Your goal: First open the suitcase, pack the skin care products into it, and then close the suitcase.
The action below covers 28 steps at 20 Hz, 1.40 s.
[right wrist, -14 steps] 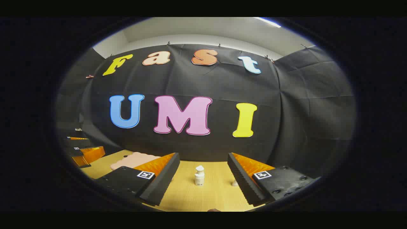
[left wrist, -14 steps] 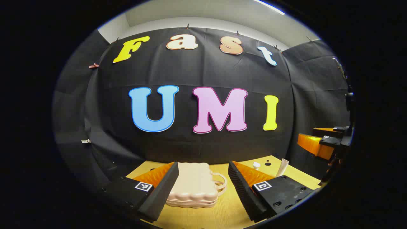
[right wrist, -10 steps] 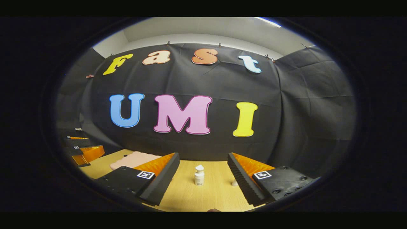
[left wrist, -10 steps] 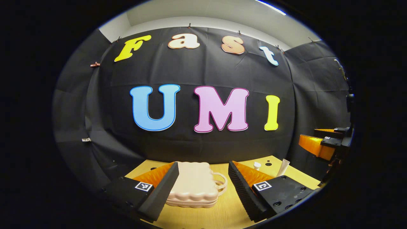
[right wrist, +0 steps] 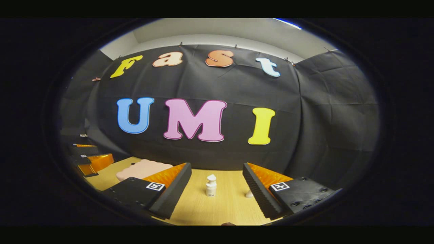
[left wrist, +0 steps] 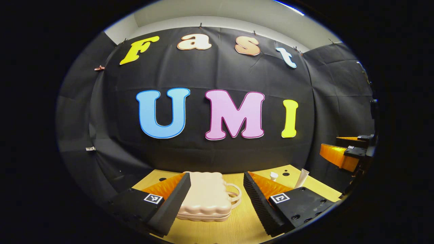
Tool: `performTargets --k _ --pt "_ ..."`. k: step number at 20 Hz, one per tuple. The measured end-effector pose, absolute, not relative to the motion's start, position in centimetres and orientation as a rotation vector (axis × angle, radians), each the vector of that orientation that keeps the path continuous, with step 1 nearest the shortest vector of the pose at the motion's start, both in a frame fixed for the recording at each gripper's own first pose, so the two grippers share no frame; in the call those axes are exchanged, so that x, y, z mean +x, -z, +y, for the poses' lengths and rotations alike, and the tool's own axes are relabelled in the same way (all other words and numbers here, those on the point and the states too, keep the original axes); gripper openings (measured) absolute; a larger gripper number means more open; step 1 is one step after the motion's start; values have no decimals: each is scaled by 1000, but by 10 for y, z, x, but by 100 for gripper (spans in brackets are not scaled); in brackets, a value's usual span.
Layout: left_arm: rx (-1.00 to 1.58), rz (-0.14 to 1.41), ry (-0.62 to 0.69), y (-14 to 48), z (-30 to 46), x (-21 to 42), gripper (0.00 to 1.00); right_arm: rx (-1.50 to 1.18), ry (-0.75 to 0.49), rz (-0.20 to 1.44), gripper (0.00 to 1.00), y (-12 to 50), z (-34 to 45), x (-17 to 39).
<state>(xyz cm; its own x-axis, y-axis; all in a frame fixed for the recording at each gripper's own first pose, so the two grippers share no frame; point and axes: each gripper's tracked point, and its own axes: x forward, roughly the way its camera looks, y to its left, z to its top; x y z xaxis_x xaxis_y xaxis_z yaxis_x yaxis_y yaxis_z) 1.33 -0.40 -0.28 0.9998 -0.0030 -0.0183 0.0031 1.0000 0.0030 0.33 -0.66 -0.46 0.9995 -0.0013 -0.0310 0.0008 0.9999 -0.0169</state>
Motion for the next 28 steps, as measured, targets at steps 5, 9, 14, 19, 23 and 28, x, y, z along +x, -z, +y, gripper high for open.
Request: performTargets --k 5,9,14,19,23,28 --pt "-1 30 -2 6 0 20 99 -20 14 31 96 5 -9 7" --pt "-29 41 70 11 -16 32 99 -30 23 20 97 4 -13 8" --pt "-15 71 120 30 -47 74 99 -52 12 30 97 12 -23 19" --pt "-30 132 165 66 -95 135 99 -59 10 27 97 19 -46 39" --pt "1 198 199 107 -129 182 99 -110 -19 35 96 40 -57 51" --pt "-5 347 174 178 -146 234 99 -133 -51 101 97 71 -67 62"
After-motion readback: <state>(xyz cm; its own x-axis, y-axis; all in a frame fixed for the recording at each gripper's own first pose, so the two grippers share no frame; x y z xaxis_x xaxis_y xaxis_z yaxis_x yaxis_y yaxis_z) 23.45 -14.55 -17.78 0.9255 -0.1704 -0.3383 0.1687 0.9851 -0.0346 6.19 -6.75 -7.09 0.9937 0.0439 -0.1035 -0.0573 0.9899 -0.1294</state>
